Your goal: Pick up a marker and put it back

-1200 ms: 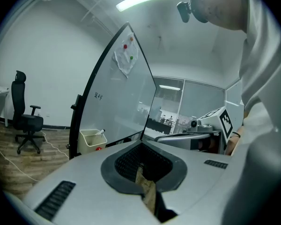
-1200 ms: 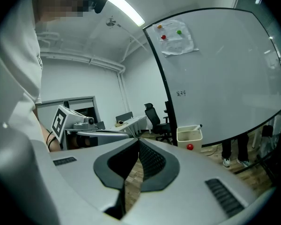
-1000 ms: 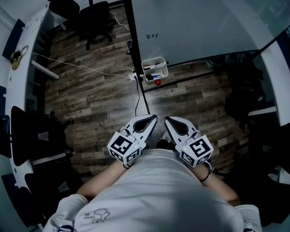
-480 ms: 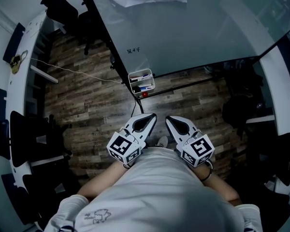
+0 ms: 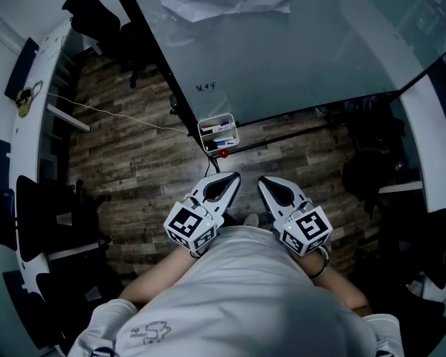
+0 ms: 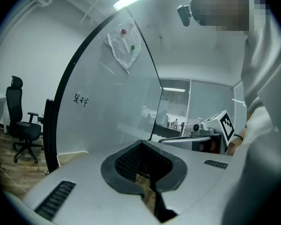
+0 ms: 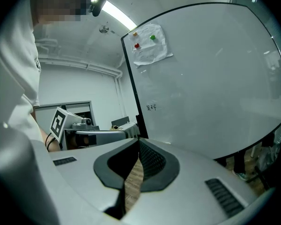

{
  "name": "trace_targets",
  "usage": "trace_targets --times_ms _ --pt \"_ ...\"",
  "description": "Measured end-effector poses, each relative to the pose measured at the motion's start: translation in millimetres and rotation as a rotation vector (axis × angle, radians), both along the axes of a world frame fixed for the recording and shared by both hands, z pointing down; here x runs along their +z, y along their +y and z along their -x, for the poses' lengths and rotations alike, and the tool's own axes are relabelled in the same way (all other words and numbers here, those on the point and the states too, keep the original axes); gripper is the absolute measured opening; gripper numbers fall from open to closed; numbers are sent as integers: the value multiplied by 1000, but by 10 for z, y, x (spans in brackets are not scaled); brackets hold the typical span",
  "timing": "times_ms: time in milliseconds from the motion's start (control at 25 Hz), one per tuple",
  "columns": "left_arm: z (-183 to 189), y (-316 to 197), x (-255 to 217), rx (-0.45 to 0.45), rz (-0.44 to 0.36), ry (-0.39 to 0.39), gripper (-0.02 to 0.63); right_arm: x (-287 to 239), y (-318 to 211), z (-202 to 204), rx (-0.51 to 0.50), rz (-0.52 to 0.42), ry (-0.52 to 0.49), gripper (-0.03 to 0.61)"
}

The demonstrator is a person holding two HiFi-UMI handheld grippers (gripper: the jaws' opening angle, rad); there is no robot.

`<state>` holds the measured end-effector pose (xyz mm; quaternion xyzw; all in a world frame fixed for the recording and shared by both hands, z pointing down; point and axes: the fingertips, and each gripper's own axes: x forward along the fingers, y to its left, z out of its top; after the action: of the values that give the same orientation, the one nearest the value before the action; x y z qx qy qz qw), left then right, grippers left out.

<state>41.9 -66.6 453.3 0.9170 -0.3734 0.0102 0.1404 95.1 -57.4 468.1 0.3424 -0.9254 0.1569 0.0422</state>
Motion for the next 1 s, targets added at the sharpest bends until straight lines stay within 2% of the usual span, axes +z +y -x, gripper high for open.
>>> trace_targets --times_ms 400,880,1000 --pt "188 -192 -13 40 -8 11 6 -13 -168 245 9 -6 18 11" --pt "645 -599 -145 91 -44 8 6 -159 -603 600 94 -54 18 11" --pt "738 -684 -178 120 -53 1 6 -163 -716 693 132 -41 25 11"
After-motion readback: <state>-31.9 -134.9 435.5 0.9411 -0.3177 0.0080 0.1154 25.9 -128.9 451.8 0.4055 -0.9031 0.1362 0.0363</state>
